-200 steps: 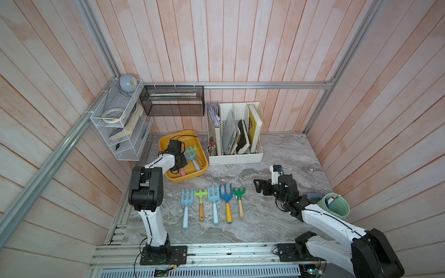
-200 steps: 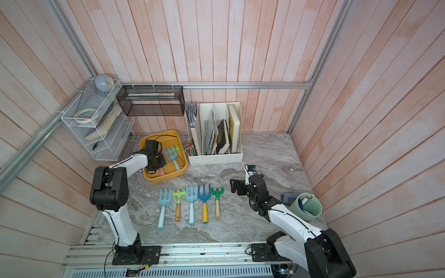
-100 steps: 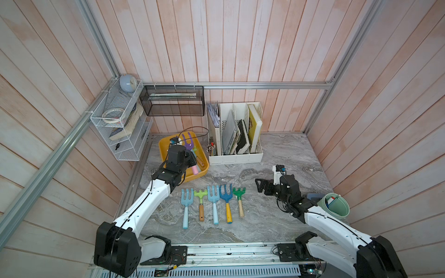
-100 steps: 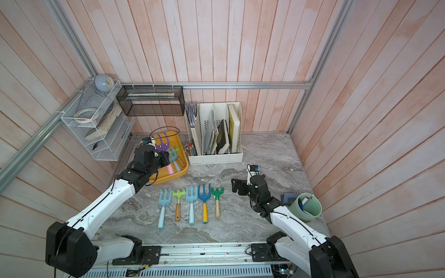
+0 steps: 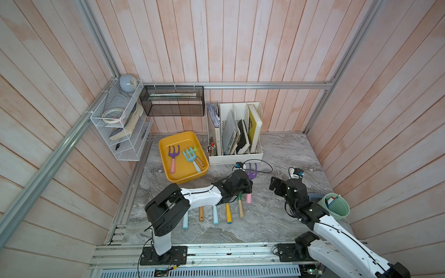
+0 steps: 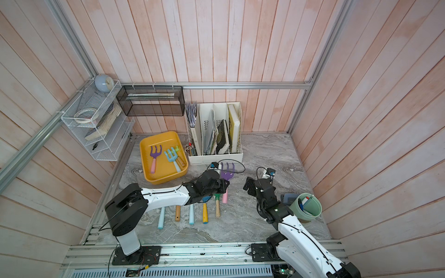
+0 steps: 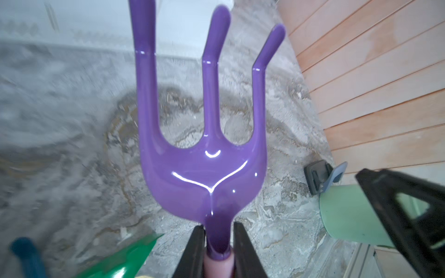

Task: Take the hand rake out of the storage box
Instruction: Place the rake at the center of the board.

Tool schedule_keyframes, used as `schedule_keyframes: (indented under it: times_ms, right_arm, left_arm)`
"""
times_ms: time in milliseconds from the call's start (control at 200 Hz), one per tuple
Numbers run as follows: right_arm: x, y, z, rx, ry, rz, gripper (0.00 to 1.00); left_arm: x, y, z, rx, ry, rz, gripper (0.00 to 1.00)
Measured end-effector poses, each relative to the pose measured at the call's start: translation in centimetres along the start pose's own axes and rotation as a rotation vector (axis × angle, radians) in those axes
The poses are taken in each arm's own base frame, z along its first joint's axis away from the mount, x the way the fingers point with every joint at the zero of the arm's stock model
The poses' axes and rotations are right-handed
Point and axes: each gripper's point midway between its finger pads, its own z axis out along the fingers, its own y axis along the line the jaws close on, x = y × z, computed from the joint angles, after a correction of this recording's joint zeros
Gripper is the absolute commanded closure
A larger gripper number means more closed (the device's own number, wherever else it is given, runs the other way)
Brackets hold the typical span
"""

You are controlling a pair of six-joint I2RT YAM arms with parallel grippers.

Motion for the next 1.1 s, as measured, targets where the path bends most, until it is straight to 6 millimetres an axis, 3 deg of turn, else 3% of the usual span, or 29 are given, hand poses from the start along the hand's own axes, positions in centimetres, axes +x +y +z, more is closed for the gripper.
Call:
schedule_keyframes:
  times_ms: [155, 450, 700, 825, 905, 1100]
  right_arm:
    - [0.6, -1.4, -0.3, 0.035, -0.012, 0.028, 0.02]
    - [0.9, -1.8, -0.2, 0.041, -0.015, 0.039, 0.02]
    - [1.7, -2.2, -0.2, 0.036, -0.004, 0.045, 0.02]
    - [1.5, -2.2, -0.5, 0.024, -0.020, 0.055, 0.02]
    - [1.4, -2.2, -0.6, 0.020, -0.025, 0.058, 0.02]
    - [1.4, -2.0, -0.6, 0.009, -0.023, 0.061, 0.02]
  left_arm:
    - [1.3, 0.3, 2.6, -0.010, 0.044, -0.041, 0.93]
    - [1.8, -3.0, 4.1, 0.016, 0.065, -0.020, 0.87]
    - [3.2, -2.0, 6.3, -0.053, 0.130, -0.006, 0.75]
    - [4.3, -1.3, 7.3, -0.086, 0.166, 0.006, 0.75]
    - [4.4, -1.3, 7.3, -0.088, 0.170, 0.016, 0.66]
    - [4.2, -1.6, 7.3, -0.083, 0.170, 0.035, 0.56]
